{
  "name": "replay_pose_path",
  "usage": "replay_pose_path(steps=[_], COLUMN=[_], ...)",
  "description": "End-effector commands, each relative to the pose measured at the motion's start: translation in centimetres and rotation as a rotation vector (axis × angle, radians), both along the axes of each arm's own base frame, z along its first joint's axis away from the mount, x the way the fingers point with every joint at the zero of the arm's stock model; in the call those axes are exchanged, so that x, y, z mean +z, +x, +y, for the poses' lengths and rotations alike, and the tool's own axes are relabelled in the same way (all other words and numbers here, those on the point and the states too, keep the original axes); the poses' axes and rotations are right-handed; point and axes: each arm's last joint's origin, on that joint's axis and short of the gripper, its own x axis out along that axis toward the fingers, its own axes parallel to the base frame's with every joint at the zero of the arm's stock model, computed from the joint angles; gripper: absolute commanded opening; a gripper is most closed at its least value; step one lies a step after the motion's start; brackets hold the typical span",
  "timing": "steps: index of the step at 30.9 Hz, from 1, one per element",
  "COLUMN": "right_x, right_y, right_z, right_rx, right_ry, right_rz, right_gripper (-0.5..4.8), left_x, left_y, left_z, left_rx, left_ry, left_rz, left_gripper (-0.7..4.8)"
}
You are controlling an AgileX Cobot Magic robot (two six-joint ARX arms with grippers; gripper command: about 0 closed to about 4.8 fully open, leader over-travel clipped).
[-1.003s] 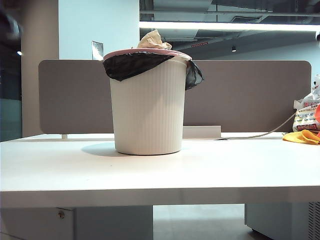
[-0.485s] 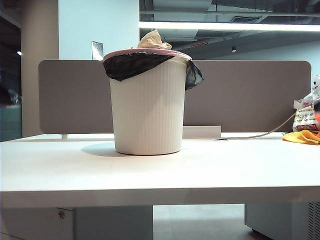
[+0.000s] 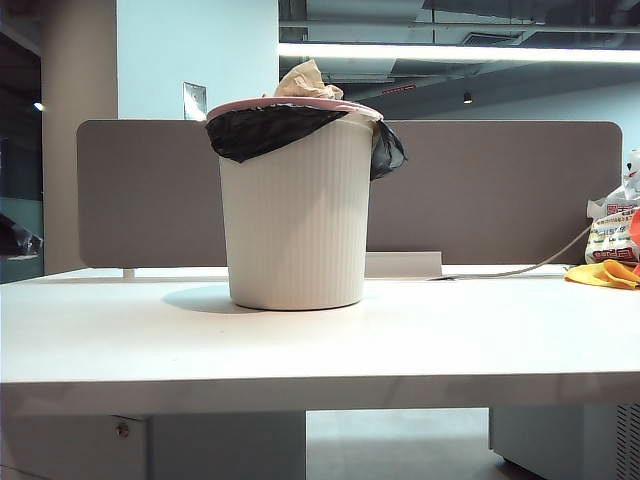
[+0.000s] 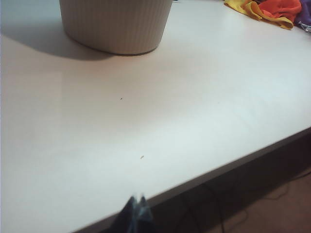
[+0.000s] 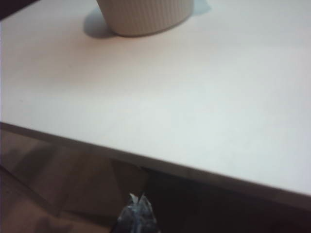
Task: Pick up all the trash on the table and put it in the trash can.
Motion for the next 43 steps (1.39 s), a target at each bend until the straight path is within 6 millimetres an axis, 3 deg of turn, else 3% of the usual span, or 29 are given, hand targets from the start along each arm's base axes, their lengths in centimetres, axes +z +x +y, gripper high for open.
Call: replay_pose_path(steps=[1,23,33,37,43], right_x=[-0.3,0.1,1.4,1.4,1.3], right_y=[0.0,0.0,0.4,0.4,0.5], right_z=[0.0,-0.4,-3.1,-3.6,-4.4], right_rx=[-0.006,-0.030,-0.308,-0.363,-0.448], right_ry=[-0.006,0.016,0.053,0.048,0.039], right_rz=[0.019,-0.016,-0.171,-0.170,-0.166], right_gripper=[-0.01,0.00,0.00,0.01,0.01], left_x=[0.1,0.4,2.6,3.0,2.8], left_y=[0.0,-0.2,-0.9,-1.0,-1.0], left_z=[0.0,0.8,4.8,6.0,6.5], left_rx=[-0.003,0.014,0.333,0.464,0.511], left_ry=[-0.008,-0.027,-0.073,-0.055,-0.047], left_rz=[-0.019,-0.046,-0.296,-0.308,-0.296], left_gripper=[-0.05,-0.05,-0.05,-0.05,-0.05])
